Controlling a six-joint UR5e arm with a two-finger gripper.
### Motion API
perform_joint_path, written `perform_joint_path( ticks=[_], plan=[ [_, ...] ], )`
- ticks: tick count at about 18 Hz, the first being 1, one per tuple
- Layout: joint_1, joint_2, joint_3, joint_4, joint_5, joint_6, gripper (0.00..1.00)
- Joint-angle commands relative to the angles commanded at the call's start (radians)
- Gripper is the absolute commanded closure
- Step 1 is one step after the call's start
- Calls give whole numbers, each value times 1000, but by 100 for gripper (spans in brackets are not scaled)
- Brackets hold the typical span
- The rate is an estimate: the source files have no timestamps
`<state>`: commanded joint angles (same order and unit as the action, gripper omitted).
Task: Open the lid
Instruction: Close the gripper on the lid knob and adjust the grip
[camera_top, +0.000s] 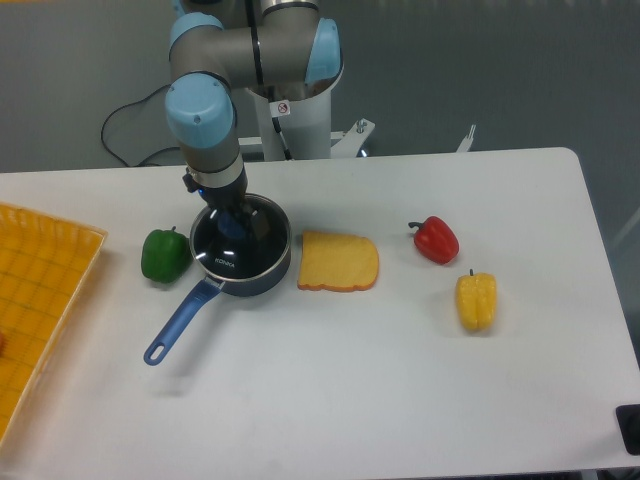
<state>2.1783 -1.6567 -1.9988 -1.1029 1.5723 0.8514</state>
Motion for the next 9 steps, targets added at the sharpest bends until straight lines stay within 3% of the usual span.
perform_joint_path(
  ticks=[9],
  plan=[
    [-3, -6, 12, -3, 2, -25, 30]
  ],
)
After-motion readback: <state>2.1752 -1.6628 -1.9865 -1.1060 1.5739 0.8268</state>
